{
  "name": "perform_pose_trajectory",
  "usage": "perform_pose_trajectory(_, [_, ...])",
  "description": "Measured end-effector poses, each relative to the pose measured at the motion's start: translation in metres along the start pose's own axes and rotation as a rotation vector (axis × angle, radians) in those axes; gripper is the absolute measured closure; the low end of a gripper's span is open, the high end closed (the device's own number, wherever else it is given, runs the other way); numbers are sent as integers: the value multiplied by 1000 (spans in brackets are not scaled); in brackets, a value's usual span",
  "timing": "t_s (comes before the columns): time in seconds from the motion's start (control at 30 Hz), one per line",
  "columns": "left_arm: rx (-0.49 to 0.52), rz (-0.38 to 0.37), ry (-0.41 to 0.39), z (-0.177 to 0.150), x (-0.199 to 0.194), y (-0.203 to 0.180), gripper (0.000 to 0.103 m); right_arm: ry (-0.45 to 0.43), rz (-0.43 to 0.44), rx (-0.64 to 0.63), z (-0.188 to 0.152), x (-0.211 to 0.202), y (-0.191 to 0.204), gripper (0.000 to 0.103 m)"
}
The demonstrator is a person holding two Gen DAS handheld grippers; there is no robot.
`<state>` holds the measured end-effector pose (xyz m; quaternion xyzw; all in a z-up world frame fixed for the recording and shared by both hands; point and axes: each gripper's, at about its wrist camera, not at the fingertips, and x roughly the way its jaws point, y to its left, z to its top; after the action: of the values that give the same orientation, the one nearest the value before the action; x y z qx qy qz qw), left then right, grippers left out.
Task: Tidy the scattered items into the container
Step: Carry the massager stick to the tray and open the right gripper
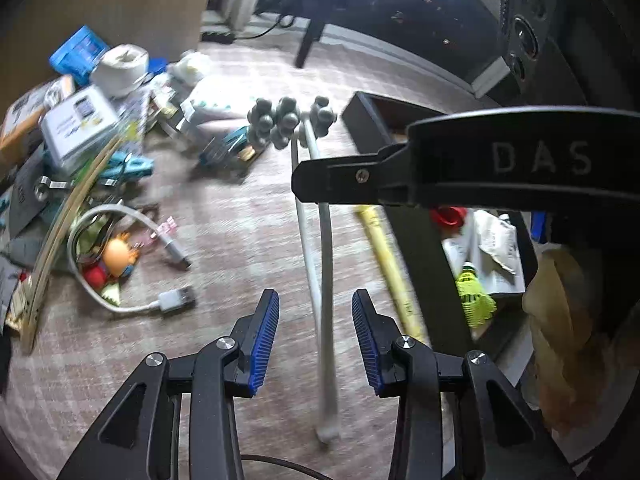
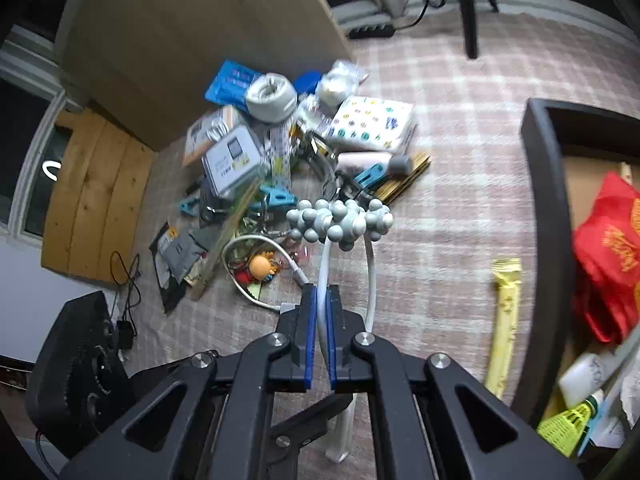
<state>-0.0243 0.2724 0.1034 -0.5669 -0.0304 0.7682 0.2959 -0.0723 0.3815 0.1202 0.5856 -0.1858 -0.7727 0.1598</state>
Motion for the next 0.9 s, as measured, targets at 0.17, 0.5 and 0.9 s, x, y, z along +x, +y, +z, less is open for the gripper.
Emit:
perform_pose_trajectory(0.17, [71,-18,-14,12,-4,-30,67,-54,7,11,1,-36,-10,98])
perform_pose_trajectory(0.5, [237,-61,-40,42,-11,-97,67,-209,16,81,5,-128,-44,98])
perform_pose_trajectory(0.9, [273,-67,-52,56,-14,-110,67,-387,-122,235,4,-241,-128,96])
